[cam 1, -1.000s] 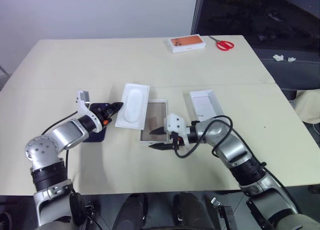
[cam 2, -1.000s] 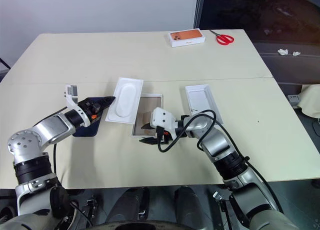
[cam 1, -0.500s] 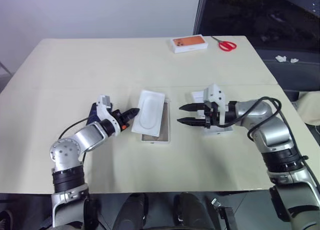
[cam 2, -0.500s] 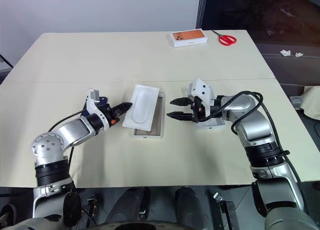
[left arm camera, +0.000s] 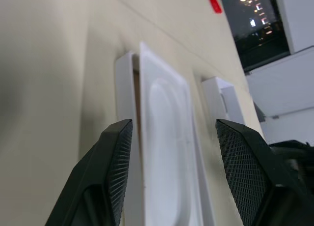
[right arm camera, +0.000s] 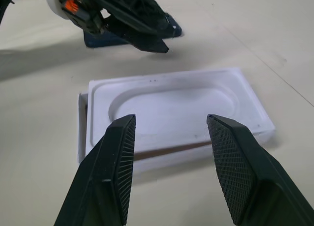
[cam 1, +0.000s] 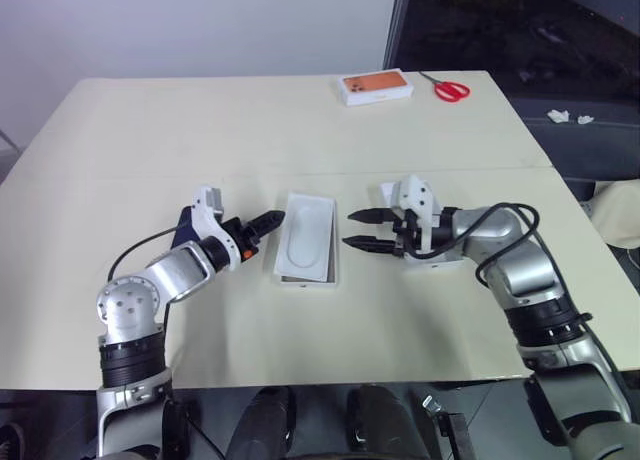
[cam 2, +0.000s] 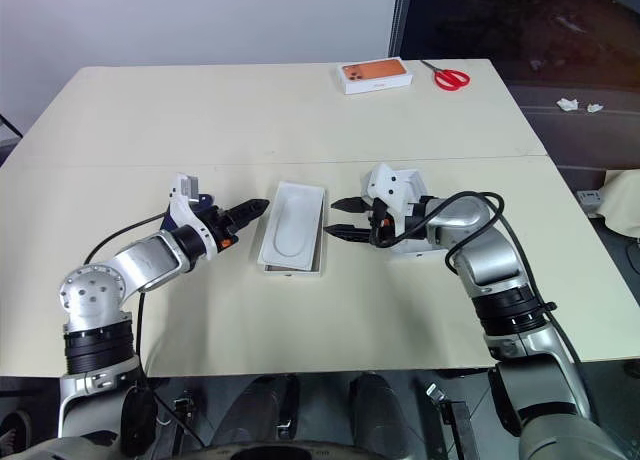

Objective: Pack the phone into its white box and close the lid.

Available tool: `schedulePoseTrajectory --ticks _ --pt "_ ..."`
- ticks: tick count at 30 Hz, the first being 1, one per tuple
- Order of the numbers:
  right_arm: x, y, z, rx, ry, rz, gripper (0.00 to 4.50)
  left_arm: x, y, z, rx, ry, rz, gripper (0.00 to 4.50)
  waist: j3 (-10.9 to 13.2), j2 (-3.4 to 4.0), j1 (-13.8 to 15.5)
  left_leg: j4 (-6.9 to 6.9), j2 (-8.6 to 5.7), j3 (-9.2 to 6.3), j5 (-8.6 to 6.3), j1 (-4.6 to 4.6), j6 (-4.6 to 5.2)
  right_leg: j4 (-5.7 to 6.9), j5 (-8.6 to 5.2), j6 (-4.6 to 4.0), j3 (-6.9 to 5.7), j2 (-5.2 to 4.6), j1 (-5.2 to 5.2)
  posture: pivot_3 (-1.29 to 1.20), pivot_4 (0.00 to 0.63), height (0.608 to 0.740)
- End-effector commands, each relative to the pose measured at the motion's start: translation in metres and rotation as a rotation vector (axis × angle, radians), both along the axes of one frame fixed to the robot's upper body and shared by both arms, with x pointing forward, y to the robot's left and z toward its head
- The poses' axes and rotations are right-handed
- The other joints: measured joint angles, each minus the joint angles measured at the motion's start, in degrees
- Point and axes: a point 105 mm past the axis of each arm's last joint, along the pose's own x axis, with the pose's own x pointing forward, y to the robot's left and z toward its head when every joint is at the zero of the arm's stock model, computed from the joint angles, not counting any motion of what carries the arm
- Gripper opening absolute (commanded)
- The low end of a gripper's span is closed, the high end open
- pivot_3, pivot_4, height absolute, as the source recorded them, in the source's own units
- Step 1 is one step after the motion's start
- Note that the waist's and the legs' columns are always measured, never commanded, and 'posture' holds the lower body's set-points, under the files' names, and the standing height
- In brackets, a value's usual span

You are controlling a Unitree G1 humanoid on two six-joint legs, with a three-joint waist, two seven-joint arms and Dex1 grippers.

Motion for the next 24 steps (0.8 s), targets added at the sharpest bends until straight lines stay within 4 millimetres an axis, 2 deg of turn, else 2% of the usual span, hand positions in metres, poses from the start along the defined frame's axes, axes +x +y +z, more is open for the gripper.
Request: schedulePoseTrajectory --ticks 1,4,7,11,14,18,24 --pt "0.014 0.019 0.007 0.005 -0.081 -0.057 2.43 -0.002 0.020 0.031 0.067 -0.199 0.032 2.81 0.0 -0.01 -0.3 -0.01 0.01 0.00 0.02 0.00 -0.03 0.00 0.00 0.00 0.00 0.02 -0.01 0.00 0.150 0.740" --pt "0.014 0.039 -0.001 -0.040 -0.135 -0.054 1.60 -0.002 0.041 0.040 0.177 -0.330 0.080 2.89 0.0 0.02 -0.3 -0.11 0.09 0.03 0.10 0.02 -0.18 0.00 -0.01 -0.02 0.05 0.13 -0.08 0.00 0.150 0.740" --pt "0.010 0.057 -0.007 -0.078 -0.177 -0.039 0.09 -0.003 0.051 0.038 0.279 -0.392 0.069 2.89 0.0 0.04 -0.1 -0.12 0.10 0.04 0.14 0.00 -0.25 -0.02 -0.02 -0.03 0.03 0.15 -0.08 0.00 0.150 0.740" --pt "0.011 0.073 -0.012 -0.098 -0.206 -0.071 0.03 -0.011 0.060 0.035 0.402 -0.476 0.017 2.89 0.0 0.04 -0.1 -0.10 0.06 0.02 0.11 -0.01 -0.19 -0.02 -0.01 -0.03 0.03 0.08 -0.06 0.00 0.150 0.740" --pt "0.003 0.083 -0.021 -0.184 -0.282 -0.041 0.03 -0.030 0.053 0.022 0.499 -0.514 -0.129 2.89 0.0 0.05 -0.2 -0.15 0.08 0.02 0.05 -0.01 -0.09 -0.02 -0.02 -0.04 0.03 0.08 -0.11 0.00 0.150 0.740" --pt "-0.004 0.080 -0.028 -0.284 -0.355 0.018 0.03 -0.042 0.050 0.001 0.594 -0.514 -0.193 2.89 0.0 0.09 -0.1 -0.20 0.08 0.03 -0.03 -0.01 0.04 -0.04 -0.02 -0.04 0.06 0.06 -0.13 0.00 0.150 0.740" --pt "-0.027 0.073 -0.045 -0.413 -0.371 0.196 0.03 -0.036 0.052 0.000 0.611 -0.531 -0.156 2.89 0.0 0.08 -0.1 -0.18 0.08 -0.02 -0.10 -0.01 0.16 -0.06 -0.02 -0.04 0.00 0.03 -0.09 0.00 0.150 0.740"
